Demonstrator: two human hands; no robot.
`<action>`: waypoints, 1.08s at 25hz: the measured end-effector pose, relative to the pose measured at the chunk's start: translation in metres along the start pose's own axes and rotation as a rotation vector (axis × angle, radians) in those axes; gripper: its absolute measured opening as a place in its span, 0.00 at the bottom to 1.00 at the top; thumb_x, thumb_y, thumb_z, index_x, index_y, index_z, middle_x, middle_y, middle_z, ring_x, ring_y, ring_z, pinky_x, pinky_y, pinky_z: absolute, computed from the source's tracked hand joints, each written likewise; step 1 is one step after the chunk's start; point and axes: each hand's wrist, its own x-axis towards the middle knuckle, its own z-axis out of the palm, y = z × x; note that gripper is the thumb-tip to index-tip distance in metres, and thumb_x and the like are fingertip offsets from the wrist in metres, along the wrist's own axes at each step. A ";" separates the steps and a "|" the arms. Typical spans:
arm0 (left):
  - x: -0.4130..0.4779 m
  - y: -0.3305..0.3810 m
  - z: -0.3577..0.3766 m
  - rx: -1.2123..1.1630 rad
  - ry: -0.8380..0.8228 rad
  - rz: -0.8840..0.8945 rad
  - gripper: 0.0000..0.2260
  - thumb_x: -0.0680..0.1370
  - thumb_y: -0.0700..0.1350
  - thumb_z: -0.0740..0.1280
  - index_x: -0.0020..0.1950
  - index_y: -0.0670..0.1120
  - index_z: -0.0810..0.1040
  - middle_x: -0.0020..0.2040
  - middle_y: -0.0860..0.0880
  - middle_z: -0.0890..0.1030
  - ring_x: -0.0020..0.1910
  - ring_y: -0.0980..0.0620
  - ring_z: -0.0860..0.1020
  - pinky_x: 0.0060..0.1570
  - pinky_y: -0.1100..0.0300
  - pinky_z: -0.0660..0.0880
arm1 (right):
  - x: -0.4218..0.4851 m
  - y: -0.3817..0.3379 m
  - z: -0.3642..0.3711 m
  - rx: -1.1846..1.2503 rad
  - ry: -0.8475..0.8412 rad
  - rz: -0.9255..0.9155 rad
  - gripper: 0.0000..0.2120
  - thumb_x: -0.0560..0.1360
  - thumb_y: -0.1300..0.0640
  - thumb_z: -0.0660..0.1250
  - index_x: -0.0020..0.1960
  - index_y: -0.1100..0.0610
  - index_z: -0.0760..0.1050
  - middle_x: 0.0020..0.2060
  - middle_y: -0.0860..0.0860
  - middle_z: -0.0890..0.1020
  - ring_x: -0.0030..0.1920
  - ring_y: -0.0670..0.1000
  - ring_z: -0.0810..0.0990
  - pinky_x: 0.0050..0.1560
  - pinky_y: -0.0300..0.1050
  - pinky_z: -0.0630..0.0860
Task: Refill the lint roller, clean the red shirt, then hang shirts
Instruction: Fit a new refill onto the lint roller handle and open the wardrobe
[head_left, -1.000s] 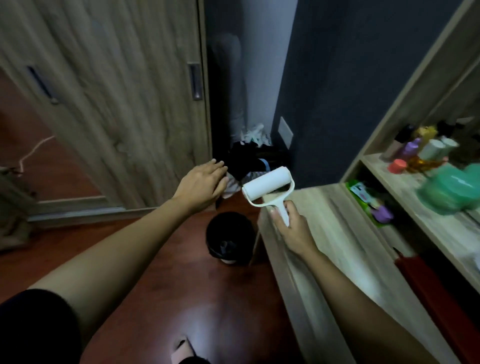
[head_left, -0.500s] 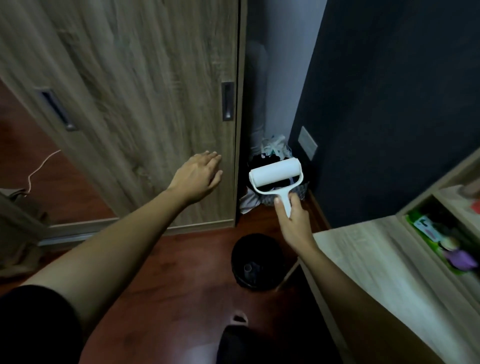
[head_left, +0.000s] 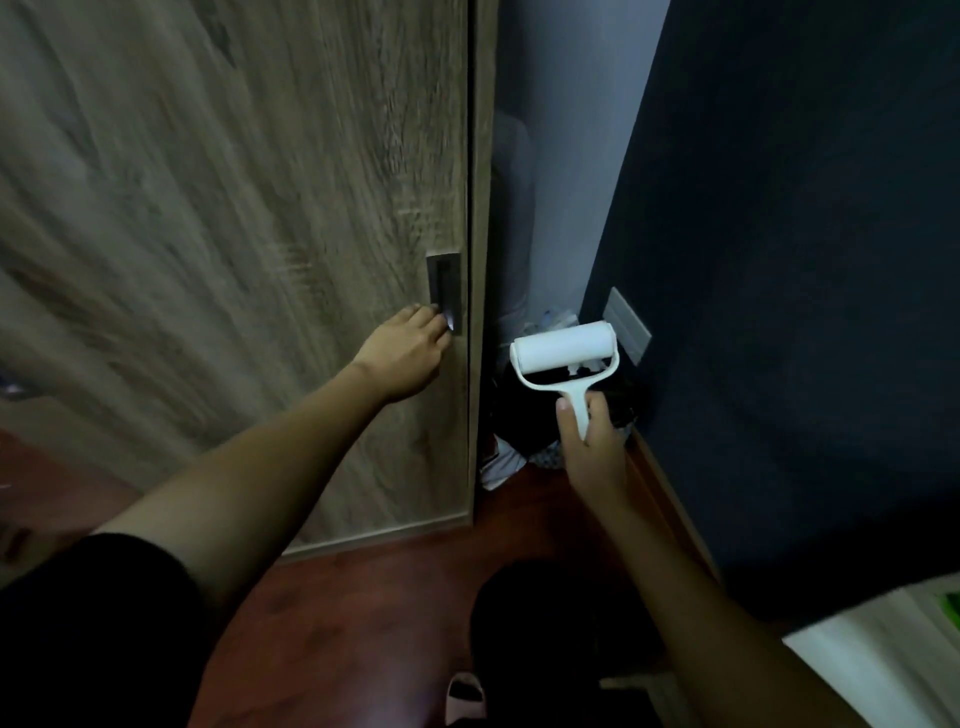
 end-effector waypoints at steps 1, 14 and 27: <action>0.012 -0.008 0.003 0.030 -0.006 0.036 0.16 0.74 0.43 0.64 0.58 0.37 0.76 0.56 0.36 0.79 0.58 0.37 0.76 0.62 0.46 0.71 | 0.012 0.002 0.004 0.006 0.002 0.009 0.10 0.79 0.52 0.59 0.48 0.61 0.69 0.36 0.48 0.76 0.37 0.33 0.75 0.38 0.37 0.69; 0.051 -0.057 0.030 0.414 -0.061 0.390 0.16 0.72 0.44 0.55 0.41 0.46 0.84 0.45 0.47 0.83 0.45 0.46 0.79 0.53 0.54 0.76 | 0.057 0.000 0.037 0.015 0.047 0.034 0.06 0.79 0.53 0.60 0.49 0.56 0.69 0.38 0.42 0.77 0.39 0.30 0.76 0.38 0.25 0.70; -0.090 -0.171 0.060 0.428 -0.091 0.320 0.20 0.73 0.45 0.51 0.40 0.46 0.83 0.41 0.48 0.81 0.39 0.48 0.76 0.41 0.55 0.70 | 0.014 -0.099 0.166 0.039 0.101 -0.032 0.05 0.78 0.53 0.61 0.45 0.52 0.68 0.31 0.46 0.75 0.31 0.39 0.75 0.31 0.26 0.68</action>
